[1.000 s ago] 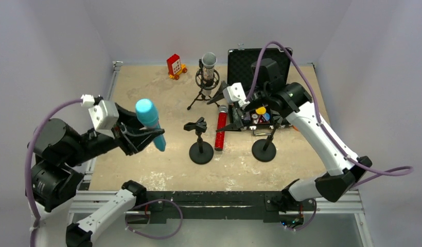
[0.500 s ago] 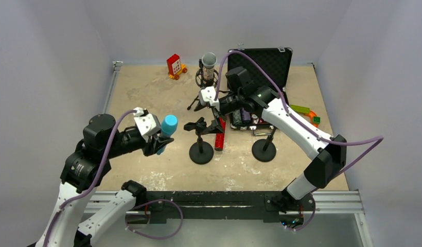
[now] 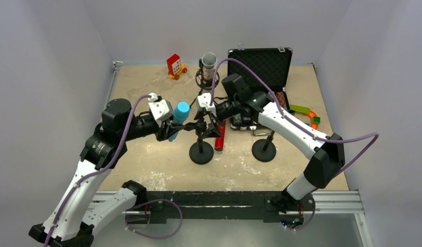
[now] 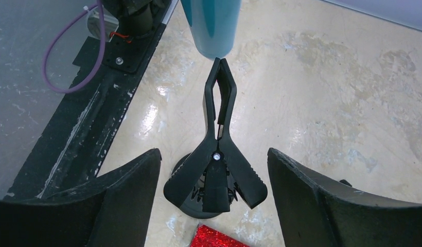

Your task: Attach the microphones to the stand

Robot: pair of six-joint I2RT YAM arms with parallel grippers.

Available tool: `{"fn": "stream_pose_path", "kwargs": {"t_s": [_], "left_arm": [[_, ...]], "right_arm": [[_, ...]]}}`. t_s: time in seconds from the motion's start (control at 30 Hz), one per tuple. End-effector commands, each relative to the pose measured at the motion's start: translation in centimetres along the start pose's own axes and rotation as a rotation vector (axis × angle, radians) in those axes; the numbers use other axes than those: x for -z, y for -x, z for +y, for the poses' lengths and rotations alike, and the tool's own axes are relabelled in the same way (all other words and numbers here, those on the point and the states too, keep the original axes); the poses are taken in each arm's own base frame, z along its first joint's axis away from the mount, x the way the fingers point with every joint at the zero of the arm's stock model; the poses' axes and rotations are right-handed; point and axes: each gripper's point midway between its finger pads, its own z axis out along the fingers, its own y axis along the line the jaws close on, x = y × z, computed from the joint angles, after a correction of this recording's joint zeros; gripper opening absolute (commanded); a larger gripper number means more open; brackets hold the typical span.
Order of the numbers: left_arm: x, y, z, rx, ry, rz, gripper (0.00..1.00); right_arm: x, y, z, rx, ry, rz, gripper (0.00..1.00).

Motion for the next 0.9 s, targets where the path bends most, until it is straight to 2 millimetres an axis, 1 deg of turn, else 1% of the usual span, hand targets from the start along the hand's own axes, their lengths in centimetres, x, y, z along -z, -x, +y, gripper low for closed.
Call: {"fn": "stream_pose_path", "kwargs": {"t_s": [0.0, 0.1, 0.17, 0.2, 0.23, 0.3, 0.33, 0.4, 0.5, 0.6, 0.87], "left_arm": [[-0.8, 3.2, 0.6, -0.077, -0.028, -0.102, 0.00], [-1.6, 3.4, 0.9, -0.070, -0.042, -0.106, 0.00], [-2.0, 3.3, 1.0, -0.064, -0.054, -0.106, 0.00], [-2.3, 3.3, 1.0, -0.061, -0.059, -0.106, 0.00], [-2.5, 3.3, 1.1, -0.058, -0.065, -0.110, 0.00], [-3.0, 3.3, 1.1, -0.049, -0.078, -0.114, 0.00], [-3.1, 3.4, 1.0, -0.047, -0.085, -0.120, 0.00], [-3.5, 3.5, 1.0, -0.037, -0.097, -0.133, 0.00], [-3.7, 3.7, 0.7, -0.020, -0.121, -0.157, 0.00], [-4.2, 3.2, 0.2, 0.016, -0.148, -0.173, 0.00], [-5.3, 0.4, -0.1, 0.094, -0.161, -0.154, 0.00]], "right_arm": [[0.6, 1.3, -0.3, 0.032, -0.032, -0.023, 0.76], [0.7, 1.8, -0.3, 0.032, -0.032, -0.037, 0.70], [0.8, 1.9, -0.2, 0.033, -0.029, -0.042, 0.63], [0.8, 2.0, -0.2, 0.032, -0.026, -0.045, 0.56], [0.7, 2.0, -0.2, 0.031, -0.022, -0.048, 0.44], [0.8, 2.1, 0.0, 0.029, -0.012, -0.055, 0.27], [0.8, 2.2, 0.2, 0.030, -0.007, -0.059, 0.23], [0.8, 2.3, 0.4, 0.030, 0.002, -0.066, 0.17], [0.9, 2.7, 0.7, 0.021, 0.008, -0.083, 0.12], [0.9, 3.0, 1.0, 0.001, 0.021, -0.110, 0.11], [1.1, 3.9, 1.9, -0.033, 0.051, -0.161, 0.10]]}}
